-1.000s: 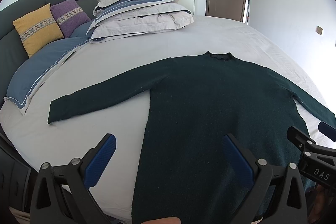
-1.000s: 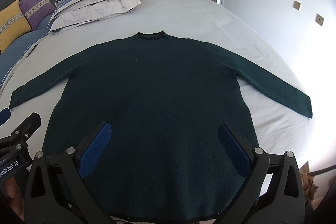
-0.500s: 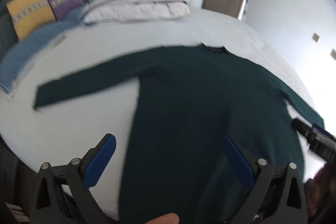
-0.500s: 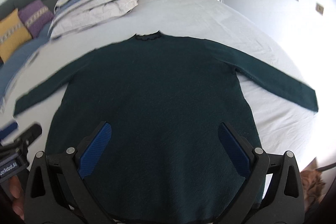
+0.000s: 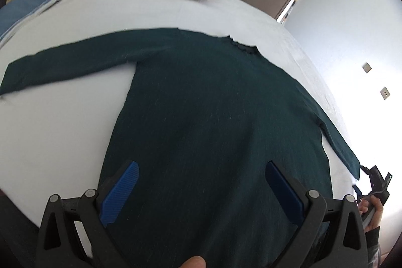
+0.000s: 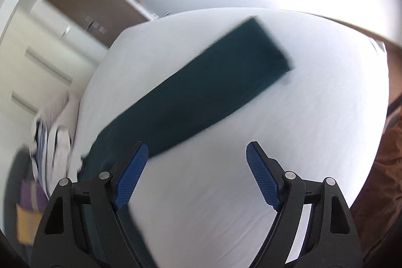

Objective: Fold small clothes
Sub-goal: 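Grasp a sweater sleeve cuff with the right gripper and fold it across the body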

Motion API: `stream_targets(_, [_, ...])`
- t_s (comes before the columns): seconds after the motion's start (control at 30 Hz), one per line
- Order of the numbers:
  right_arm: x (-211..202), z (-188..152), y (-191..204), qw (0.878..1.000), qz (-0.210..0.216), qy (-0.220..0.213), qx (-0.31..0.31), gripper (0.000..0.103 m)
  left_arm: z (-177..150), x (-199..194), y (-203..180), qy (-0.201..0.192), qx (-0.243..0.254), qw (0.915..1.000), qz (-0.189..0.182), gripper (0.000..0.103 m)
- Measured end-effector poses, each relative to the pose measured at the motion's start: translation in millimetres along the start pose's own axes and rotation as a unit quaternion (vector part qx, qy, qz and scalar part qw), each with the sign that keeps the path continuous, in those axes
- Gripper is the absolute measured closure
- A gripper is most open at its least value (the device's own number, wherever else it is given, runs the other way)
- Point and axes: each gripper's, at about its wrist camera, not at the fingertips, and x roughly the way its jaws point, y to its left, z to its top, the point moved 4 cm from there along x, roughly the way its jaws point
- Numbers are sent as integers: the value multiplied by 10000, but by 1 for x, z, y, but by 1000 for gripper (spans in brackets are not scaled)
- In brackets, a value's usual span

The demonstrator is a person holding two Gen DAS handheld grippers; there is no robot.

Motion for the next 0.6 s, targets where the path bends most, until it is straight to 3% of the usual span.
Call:
stream_targets(0.1, [11,26,-21,9993,50,-236,294,33,3,7,-6,-192,62,9997,122,0])
stream_targets(0.23, [28,50,-26,9985,129,-383,371,36,3,35,-14,504,263,9979,302,0])
stream_targets(0.33, [41,71,-30,9974,178,-411,557,54,6,40,-10,575,123,9981,180,0])
stream_targets(0.47, [57,93,-36,9969,90,-357,696,91,9,40,1,573,-56,9983,27,0])
stream_targets(0.6, [58,109,1,9991,50,-430,34,95,13,37,15,483,-284,9983,-165,1])
